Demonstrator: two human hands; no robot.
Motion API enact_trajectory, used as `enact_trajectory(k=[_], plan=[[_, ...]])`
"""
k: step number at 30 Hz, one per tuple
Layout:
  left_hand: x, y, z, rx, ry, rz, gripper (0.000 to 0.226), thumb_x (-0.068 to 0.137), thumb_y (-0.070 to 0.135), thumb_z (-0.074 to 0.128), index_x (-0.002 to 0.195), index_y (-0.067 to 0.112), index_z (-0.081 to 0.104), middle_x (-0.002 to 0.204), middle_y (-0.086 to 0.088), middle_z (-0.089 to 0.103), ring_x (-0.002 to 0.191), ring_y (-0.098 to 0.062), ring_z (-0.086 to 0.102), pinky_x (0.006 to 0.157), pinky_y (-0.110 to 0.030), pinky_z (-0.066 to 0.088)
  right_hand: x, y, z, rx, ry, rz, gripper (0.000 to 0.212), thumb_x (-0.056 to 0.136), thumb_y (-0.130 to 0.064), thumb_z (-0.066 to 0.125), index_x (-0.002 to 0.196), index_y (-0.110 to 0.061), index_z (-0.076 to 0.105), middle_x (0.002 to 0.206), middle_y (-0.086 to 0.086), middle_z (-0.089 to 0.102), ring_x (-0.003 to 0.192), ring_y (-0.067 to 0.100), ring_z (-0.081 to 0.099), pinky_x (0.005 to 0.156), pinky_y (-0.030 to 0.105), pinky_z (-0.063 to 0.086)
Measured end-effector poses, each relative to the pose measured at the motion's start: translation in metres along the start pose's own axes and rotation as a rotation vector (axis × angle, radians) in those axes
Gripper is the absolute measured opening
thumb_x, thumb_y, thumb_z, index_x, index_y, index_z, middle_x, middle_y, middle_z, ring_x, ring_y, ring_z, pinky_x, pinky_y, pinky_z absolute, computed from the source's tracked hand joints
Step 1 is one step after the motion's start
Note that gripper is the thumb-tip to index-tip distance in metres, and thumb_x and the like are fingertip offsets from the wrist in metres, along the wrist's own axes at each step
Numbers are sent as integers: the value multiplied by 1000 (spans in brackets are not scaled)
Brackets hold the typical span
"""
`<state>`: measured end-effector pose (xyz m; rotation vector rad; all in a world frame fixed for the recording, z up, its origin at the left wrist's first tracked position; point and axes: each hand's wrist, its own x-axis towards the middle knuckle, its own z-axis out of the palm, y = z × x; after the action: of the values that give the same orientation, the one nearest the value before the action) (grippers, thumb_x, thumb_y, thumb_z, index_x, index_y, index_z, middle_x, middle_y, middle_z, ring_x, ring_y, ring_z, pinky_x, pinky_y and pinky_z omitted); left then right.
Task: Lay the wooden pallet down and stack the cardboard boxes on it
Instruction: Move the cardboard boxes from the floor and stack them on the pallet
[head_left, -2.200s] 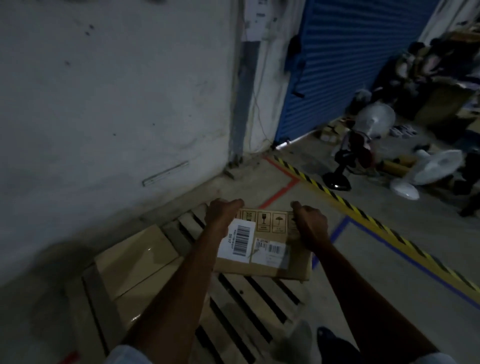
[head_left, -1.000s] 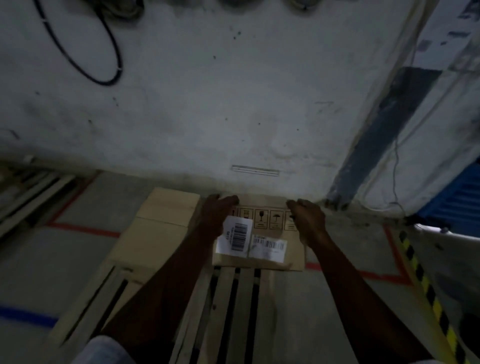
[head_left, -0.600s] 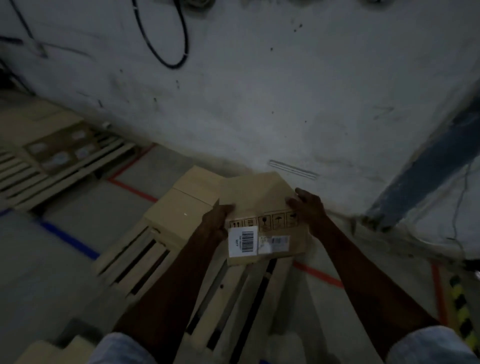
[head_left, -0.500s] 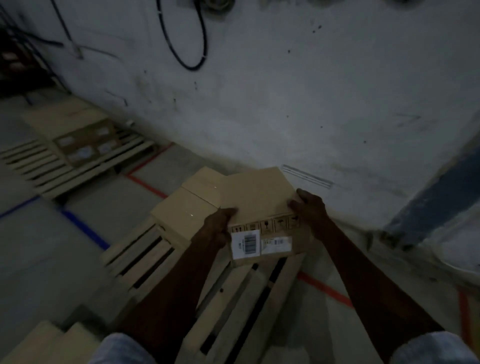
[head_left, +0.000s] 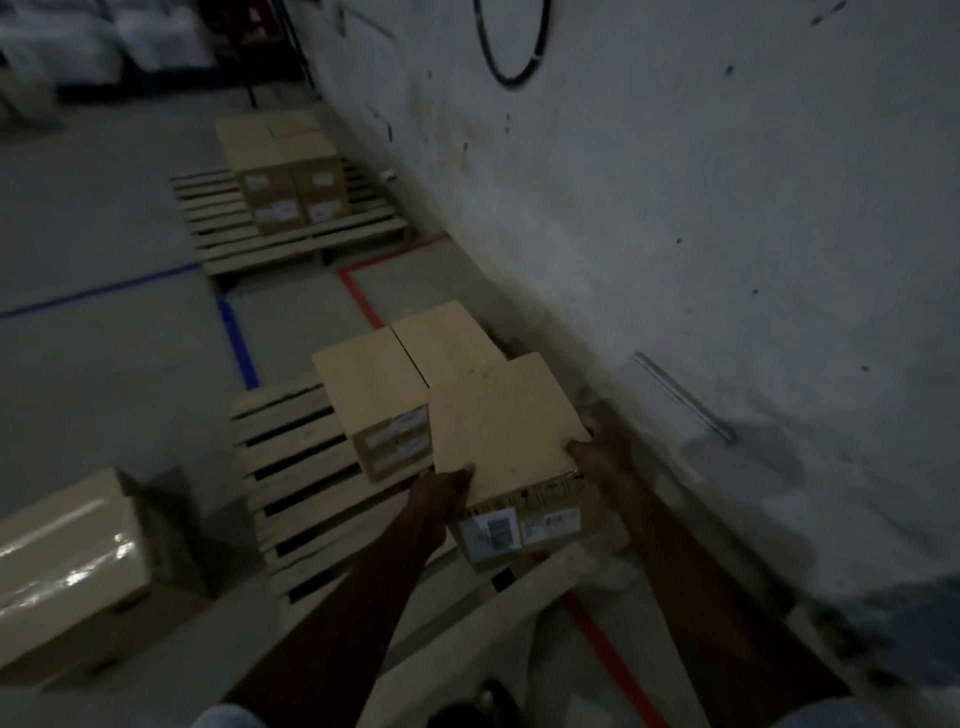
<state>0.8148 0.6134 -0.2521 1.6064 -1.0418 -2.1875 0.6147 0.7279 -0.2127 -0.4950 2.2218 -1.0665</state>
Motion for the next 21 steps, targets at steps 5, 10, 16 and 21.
enact_trajectory(k=[5, 10, 16, 21], plan=[[88, -26, 40, 22, 145, 20, 64, 88, 25, 79, 140, 0, 53, 139, -18, 60, 114, -35, 61, 98, -48, 55, 109, 55, 21, -82, -54, 38, 57, 88, -7, 69, 142, -5, 51, 134, 19, 59, 116, 36, 60, 89, 40, 53], [184, -81, 68, 66, 193, 33, 65, 89, 26, 78, 144, 6, 51, 141, -16, 59, 120, -36, 60, 100, -47, 54, 205, 160, 51, -103, -117, 90, 65, 73, -20, 83, 132, -7, 59, 124, 17, 65, 111, 35, 63, 93, 47, 56], [298, -154, 93, 80, 292, 139, 65, 87, 14, 79, 146, 9, 52, 135, -8, 61, 112, -25, 59, 93, -37, 54, 300, 264, 85, -72, -235, 92, 63, 87, -15, 77, 143, -11, 49, 135, 7, 55, 111, 22, 54, 95, 35, 48], [374, -213, 108, 45, 343, 234, 51, 91, 5, 72, 138, 20, 57, 120, 5, 68, 103, -15, 64, 72, -15, 54, 375, 338, 113, -68, -305, -17, 66, 86, -26, 77, 145, -28, 47, 140, 5, 55, 123, 26, 55, 106, 48, 49]])
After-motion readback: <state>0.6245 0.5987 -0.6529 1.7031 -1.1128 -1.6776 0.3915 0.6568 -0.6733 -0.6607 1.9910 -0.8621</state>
